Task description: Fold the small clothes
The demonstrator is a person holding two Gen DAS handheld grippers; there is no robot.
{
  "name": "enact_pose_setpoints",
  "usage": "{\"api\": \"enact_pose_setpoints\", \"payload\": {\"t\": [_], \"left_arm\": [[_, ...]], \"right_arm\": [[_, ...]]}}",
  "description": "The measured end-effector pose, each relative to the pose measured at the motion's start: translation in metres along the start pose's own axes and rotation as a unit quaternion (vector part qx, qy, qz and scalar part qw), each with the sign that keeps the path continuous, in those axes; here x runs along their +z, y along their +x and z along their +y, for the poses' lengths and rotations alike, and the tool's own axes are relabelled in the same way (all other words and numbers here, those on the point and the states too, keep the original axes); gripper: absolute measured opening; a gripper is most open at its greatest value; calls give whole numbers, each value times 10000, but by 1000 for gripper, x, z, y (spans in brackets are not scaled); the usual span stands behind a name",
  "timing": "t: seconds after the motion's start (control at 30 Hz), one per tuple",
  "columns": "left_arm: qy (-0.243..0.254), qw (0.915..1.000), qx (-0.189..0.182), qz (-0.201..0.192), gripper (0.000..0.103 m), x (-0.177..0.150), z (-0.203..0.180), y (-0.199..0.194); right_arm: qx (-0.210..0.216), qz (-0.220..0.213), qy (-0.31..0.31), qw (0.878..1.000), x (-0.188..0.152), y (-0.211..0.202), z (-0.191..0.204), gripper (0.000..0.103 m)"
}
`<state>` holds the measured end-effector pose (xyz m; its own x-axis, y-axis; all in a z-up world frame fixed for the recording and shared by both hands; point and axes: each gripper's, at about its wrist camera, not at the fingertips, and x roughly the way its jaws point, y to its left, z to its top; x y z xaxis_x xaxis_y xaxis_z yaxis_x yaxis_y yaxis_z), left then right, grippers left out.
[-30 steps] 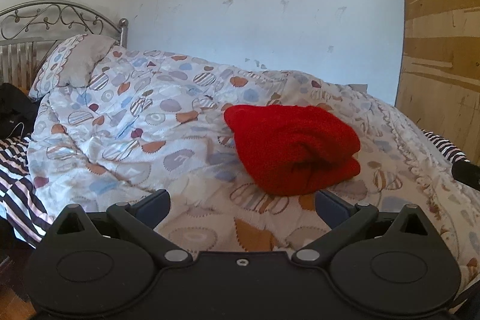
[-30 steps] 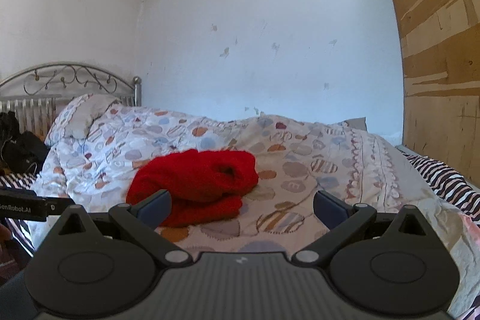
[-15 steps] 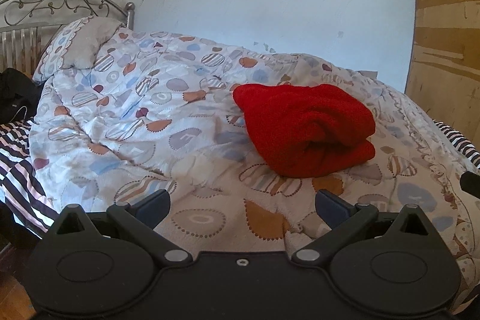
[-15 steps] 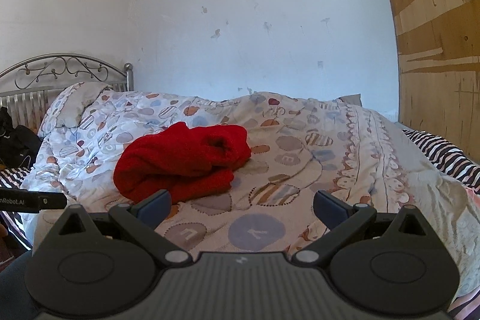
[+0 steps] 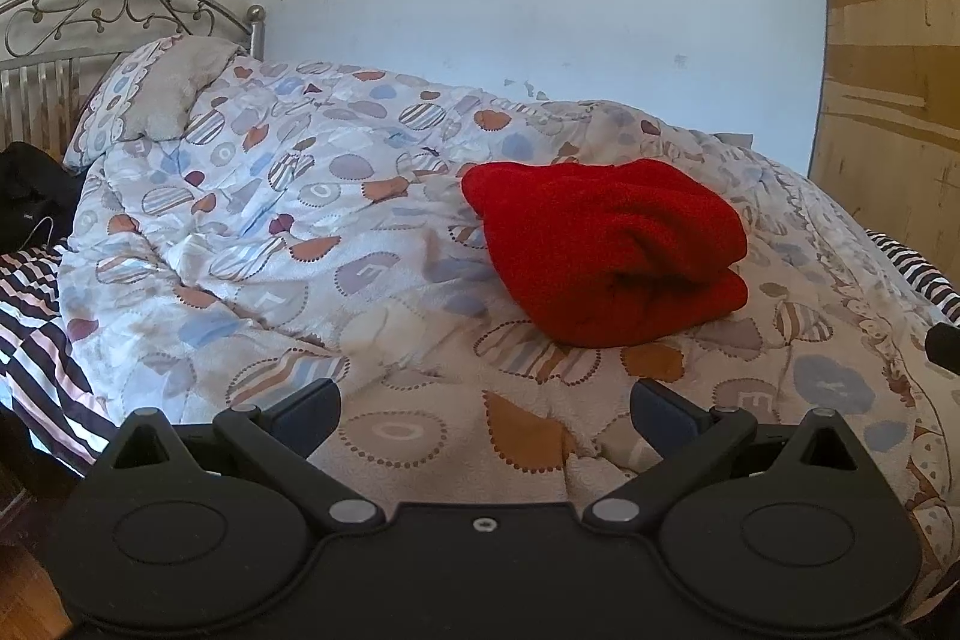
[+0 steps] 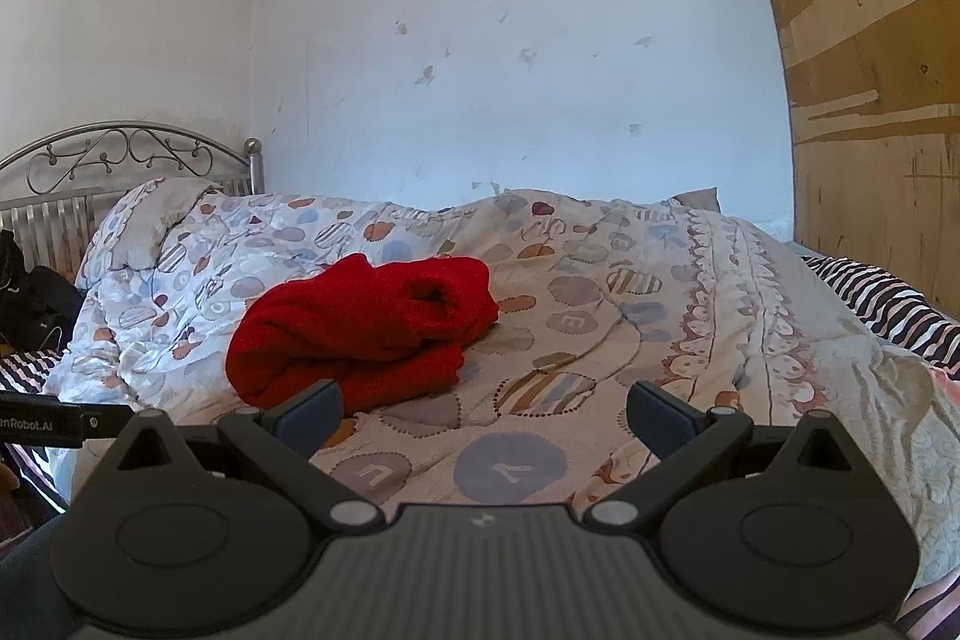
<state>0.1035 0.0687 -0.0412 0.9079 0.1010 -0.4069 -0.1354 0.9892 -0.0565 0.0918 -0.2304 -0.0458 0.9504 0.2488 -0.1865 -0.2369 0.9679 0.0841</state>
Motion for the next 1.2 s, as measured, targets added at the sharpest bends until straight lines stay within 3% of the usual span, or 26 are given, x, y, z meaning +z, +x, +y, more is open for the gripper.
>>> {"api": "enact_pose_setpoints", "payload": {"t": [1.2], "left_arm": [[-7, 10000, 7, -15, 102, 2, 1, -2]], "right_arm": [[13, 8, 35, 10000, -1, -1, -1, 103]]}}
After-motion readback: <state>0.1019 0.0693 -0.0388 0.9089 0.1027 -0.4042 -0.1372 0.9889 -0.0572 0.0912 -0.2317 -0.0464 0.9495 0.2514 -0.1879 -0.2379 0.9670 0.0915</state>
